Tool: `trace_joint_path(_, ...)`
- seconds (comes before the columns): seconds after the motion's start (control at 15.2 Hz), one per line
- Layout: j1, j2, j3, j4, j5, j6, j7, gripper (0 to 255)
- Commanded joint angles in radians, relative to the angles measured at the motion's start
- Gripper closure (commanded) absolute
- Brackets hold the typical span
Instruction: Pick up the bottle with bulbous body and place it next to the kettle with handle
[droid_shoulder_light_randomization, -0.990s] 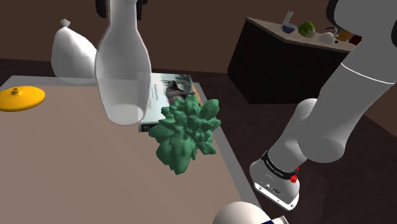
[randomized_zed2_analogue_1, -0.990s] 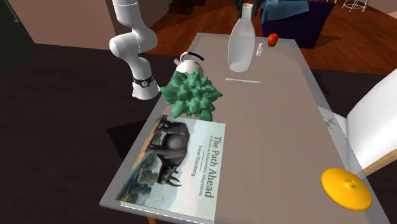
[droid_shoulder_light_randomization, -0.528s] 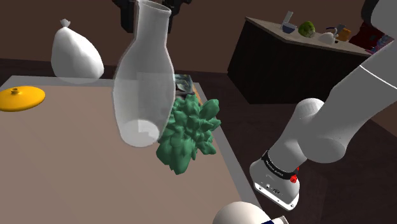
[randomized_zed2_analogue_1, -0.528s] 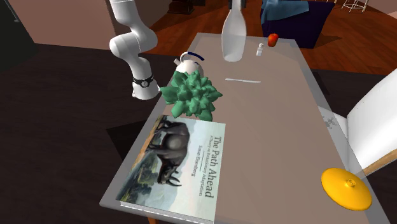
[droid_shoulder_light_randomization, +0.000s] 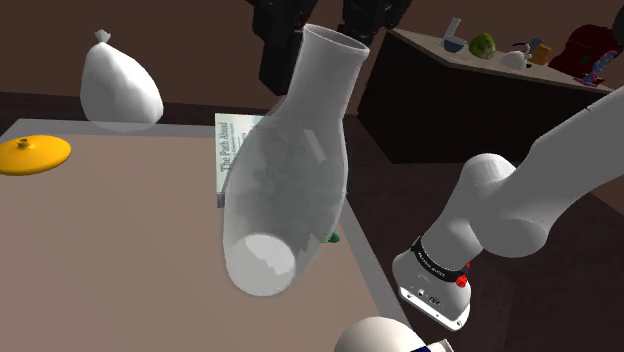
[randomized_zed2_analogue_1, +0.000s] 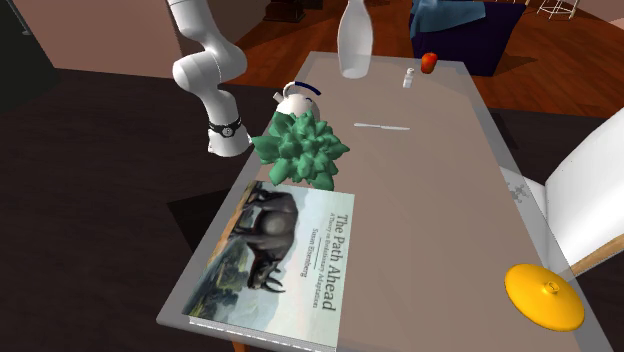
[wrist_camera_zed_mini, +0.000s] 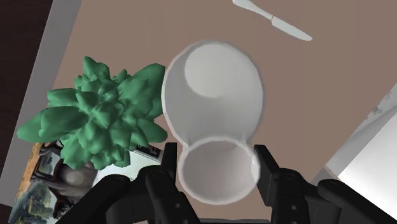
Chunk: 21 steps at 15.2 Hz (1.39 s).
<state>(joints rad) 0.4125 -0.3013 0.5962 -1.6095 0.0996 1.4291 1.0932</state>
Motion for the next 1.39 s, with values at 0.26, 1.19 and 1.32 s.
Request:
trace_joint_path(0.26, 0.045, -0.087, 0.049, -0.023, 0.059, -0.045, 0.100, 255)
trace_joint_path(1.19, 0.098, -0.135, 0.280, 0.110, 0.155, -0.167, 0.419, 255)
trace_joint_path(1.32, 0.091, -0.122, 0.335, 0.150, 0.160, -0.184, 0.477, 255)
